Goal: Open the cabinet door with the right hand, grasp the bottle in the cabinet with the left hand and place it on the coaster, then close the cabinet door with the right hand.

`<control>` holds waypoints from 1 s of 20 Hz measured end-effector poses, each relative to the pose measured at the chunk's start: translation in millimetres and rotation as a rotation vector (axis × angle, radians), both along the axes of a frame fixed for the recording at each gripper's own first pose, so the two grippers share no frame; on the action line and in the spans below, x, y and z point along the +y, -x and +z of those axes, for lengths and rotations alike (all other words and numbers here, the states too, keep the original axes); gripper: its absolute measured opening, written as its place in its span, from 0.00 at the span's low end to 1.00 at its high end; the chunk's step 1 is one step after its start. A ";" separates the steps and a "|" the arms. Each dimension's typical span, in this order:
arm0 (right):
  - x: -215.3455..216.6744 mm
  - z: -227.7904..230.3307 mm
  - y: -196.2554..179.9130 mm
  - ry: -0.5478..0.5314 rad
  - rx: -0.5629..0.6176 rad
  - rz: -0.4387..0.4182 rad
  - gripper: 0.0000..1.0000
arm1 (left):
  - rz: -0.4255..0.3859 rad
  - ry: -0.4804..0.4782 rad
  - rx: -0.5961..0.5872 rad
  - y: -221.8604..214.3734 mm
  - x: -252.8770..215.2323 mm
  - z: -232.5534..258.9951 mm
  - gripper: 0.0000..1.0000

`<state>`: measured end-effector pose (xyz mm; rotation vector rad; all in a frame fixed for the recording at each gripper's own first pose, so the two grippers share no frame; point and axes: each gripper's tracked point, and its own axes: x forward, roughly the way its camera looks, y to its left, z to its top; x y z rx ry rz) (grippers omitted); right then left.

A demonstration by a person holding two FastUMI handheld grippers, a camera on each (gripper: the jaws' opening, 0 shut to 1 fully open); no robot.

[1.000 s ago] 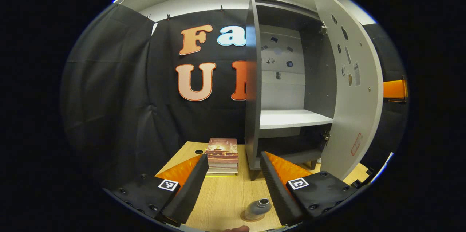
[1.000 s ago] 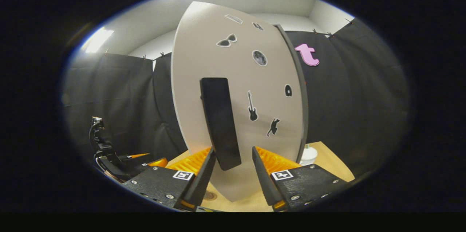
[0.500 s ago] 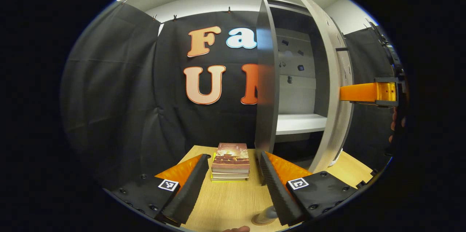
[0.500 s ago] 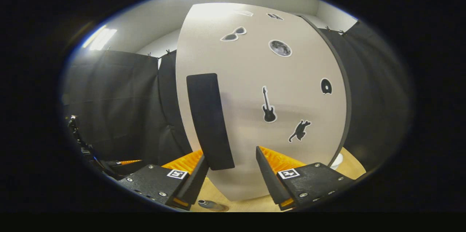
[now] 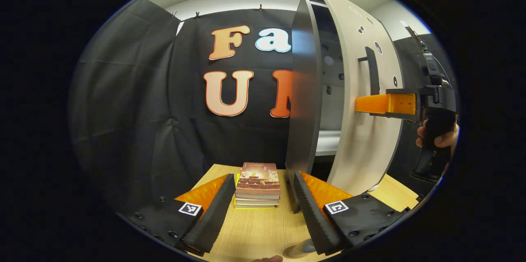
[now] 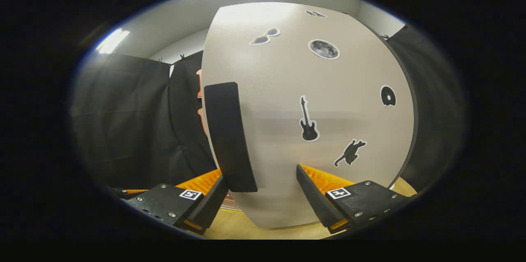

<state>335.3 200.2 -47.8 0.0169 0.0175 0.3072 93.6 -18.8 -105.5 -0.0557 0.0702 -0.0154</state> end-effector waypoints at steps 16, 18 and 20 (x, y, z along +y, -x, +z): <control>11.8 -5.0 4.0 0.025 -0.042 -0.139 0.99 | -0.044 0.020 0.054 -38.2 -10.3 -16.4 0.94; 13.8 -6.6 3.7 0.027 -0.029 -0.121 0.96 | -0.035 0.022 0.058 -33.9 -9.3 -15.5 0.94; 13.8 -12.0 9.9 0.030 0.008 -0.097 0.96 | -0.027 0.022 0.053 -23.4 -9.7 -8.6 0.94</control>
